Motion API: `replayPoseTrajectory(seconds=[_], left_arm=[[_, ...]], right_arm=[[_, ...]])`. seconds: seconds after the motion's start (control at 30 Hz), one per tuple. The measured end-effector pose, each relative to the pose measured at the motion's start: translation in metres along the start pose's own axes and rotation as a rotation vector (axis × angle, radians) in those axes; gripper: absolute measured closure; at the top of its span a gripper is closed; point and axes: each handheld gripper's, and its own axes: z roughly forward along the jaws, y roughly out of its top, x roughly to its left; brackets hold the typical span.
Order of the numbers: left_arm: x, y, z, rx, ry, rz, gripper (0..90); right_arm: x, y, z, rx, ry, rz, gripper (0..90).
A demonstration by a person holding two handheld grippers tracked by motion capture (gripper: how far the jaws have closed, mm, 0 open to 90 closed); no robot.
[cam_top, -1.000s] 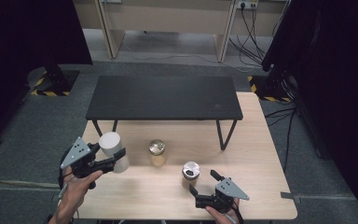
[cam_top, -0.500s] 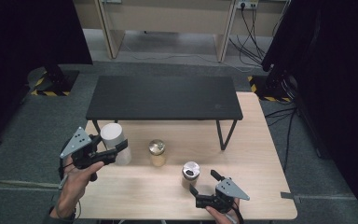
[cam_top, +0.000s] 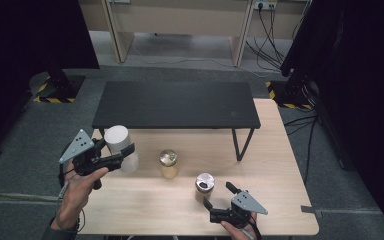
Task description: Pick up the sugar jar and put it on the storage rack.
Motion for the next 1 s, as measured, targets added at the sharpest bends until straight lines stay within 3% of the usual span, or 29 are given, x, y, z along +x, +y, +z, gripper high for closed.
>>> replayPoseTrajectory(seconds=[0.33, 0.73, 1.0], left_arm=[[0.001, 0.017, 0.002, 0.009, 0.011, 0.020, 35.2], [0.000, 0.038, 0.007, 0.013, 0.006, 0.015, 35.2], [0.003, 0.051, 0.011, 0.020, 0.026, 0.021, 35.2]], right_arm=[[0.000, 0.000, 0.000, 0.001, 0.000, 0.002, 0.3], [0.000, 0.000, 0.000, 0.001, 0.001, 0.002, 0.3], [0.000, 0.000, 0.000, 0.002, 0.001, 0.003, 0.3]])
